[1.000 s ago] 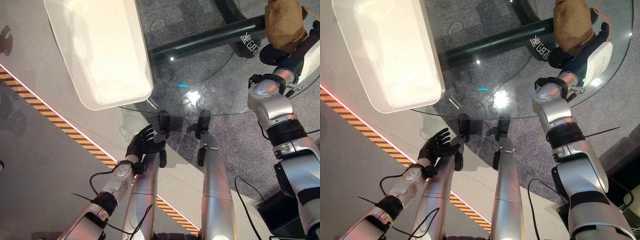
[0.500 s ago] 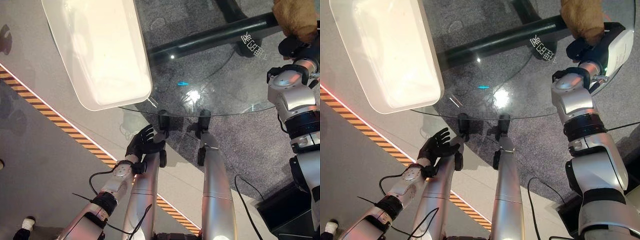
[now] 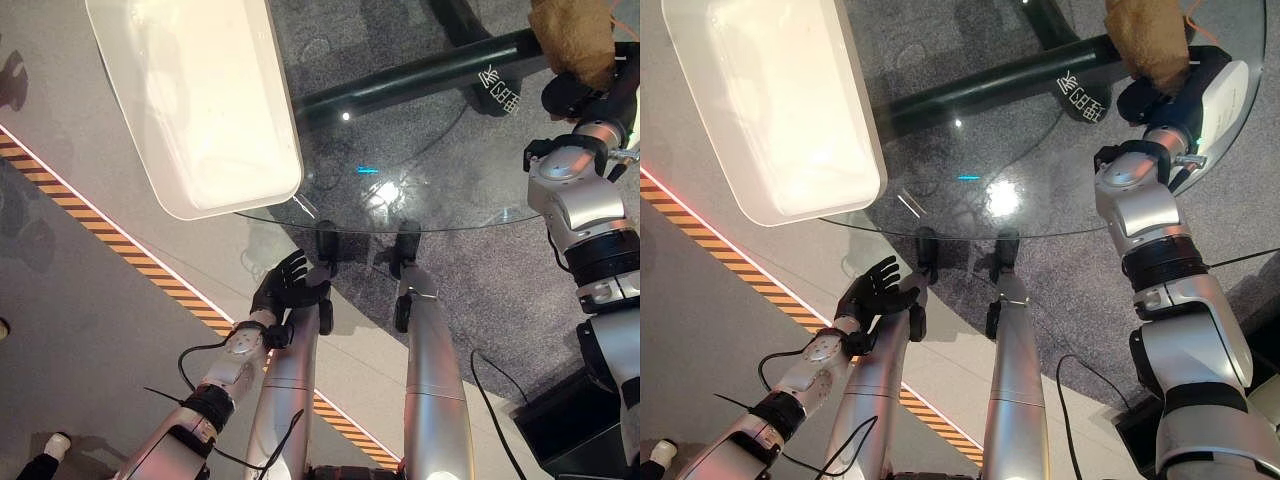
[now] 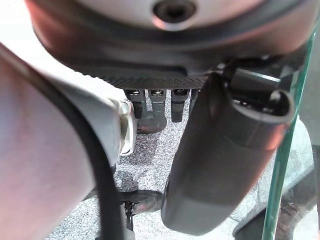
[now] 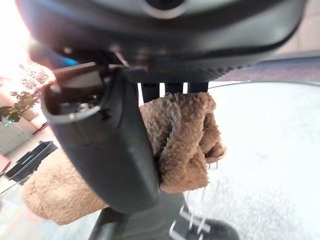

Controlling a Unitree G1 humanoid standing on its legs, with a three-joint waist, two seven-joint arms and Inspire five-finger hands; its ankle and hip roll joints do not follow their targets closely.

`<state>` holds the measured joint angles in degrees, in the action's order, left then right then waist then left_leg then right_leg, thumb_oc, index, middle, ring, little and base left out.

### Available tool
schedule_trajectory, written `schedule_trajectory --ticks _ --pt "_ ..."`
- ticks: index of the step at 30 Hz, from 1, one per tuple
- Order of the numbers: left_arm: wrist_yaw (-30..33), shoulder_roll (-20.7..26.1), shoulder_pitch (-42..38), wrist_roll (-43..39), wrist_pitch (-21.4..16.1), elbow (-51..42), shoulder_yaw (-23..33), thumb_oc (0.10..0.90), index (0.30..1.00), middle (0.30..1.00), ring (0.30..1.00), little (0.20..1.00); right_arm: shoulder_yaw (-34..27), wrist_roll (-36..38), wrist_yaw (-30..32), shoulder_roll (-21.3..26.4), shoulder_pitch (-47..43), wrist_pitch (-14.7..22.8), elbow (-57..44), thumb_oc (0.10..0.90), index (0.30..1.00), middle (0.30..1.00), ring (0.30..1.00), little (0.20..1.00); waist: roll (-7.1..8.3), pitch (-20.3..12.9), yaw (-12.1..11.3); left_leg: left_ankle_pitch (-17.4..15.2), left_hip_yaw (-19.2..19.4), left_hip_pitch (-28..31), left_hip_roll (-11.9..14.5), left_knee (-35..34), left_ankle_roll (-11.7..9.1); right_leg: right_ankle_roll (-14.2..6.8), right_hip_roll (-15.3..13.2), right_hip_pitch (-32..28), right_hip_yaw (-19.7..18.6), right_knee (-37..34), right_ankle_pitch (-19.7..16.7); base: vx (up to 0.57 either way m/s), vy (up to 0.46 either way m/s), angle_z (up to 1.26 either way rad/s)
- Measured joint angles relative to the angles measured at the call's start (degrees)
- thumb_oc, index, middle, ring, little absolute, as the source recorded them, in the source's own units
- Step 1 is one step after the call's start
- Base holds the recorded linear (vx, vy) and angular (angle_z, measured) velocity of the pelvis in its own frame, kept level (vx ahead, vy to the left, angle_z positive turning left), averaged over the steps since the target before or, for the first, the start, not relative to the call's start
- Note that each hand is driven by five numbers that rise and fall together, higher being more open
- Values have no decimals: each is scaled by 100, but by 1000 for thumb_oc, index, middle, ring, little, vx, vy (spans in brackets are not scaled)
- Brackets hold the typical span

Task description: Wipe the table with a cloth and put it in the basket.

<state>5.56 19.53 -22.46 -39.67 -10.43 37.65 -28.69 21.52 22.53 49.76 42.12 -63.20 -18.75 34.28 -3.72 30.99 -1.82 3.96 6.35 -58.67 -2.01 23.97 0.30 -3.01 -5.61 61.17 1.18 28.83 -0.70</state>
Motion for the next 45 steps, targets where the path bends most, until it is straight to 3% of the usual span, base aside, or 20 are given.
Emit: schedule_trajectory --ticks 12,16,22,33,45 --pt "-18 -23 28 11 5 -12 21 800 900 900 900 900 142 -675 -787 -135 -102 -336 -248 100 300 300 300 200 -11 -3 -32 18 -62 34 2 -13 -27 13 1 -51 24 20 21 4 24 1" --pt "-24 -127 49 30 5 -9 37 800 900 900 900 900 399 -1004 -1285 -158 -117 -437 -658 100 300 300 300 200 -147 -7 -59 47 -119 70 5 -92 -67 37 -15 -90 139 17 37 4 33 5" --pt "-116 -130 57 57 3 -16 38 800 900 900 900 900 760 -1269 -1948 -531 -153 -451 -1131 100 300 300 300 200 -167 -8 -160 97 -287 104 11 -116 -140 162 -33 -100 278 144 152 7 14 11" --pt "-132 -152 58 158 5 -56 30 800 900 900 900 900 1275 -1772 -3024 -997 -30 -483 -1738 100 300 300 300 200 -167 -8 -252 134 -384 121 -9 -261 -197 166 -42 -85 363 159 241 6 1 4" --pt "-130 -148 52 185 30 -48 35 800 900 900 900 900 1413 -2079 -3258 -1041 114 -491 -1950 100 300 300 300 200 -165 -9 -243 130 -385 122 0 -292 -209 154 -110 -92 432 187 286 2 -8 1"
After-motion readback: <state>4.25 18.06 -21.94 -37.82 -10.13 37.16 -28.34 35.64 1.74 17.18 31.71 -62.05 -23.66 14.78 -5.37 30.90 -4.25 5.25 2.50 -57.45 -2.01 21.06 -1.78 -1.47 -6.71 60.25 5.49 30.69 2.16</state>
